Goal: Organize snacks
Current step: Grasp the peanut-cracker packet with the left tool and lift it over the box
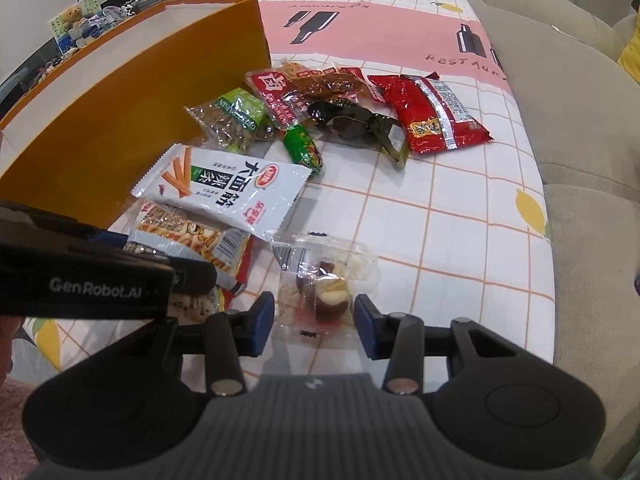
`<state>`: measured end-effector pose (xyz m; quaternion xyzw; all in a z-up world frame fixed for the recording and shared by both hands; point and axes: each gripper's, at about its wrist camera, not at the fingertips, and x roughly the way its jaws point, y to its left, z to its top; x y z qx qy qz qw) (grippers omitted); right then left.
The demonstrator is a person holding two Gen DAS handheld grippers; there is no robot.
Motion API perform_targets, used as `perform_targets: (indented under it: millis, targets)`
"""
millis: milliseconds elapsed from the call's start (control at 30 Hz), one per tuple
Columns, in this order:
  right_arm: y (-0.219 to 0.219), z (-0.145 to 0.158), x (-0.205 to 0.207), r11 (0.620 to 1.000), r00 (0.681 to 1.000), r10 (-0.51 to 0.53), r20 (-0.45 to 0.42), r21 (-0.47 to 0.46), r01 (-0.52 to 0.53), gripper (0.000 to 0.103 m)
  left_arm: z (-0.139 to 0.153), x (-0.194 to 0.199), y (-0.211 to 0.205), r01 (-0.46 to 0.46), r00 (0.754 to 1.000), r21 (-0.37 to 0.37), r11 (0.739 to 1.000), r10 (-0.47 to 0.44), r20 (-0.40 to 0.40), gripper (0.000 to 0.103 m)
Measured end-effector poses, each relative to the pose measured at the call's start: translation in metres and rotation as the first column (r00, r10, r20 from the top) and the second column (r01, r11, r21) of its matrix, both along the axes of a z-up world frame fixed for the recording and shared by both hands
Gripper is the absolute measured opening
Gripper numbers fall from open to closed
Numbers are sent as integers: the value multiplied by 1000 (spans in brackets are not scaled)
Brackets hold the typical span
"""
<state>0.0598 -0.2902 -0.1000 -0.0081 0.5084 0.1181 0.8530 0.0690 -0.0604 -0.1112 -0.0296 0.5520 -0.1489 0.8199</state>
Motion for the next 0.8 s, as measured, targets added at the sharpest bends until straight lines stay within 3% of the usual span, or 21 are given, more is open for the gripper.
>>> perform_targets:
  millis: [433,800]
  targets:
    - [3,17,-17,1000,1000,-4,-9,-3,4,39,29,-23,6,13,998,7,1000,-14,55,53]
    - [12,51,-31,1000,996,27,85,8,-28,37,70,-43,20,5,987,-44,999,2,162,53]
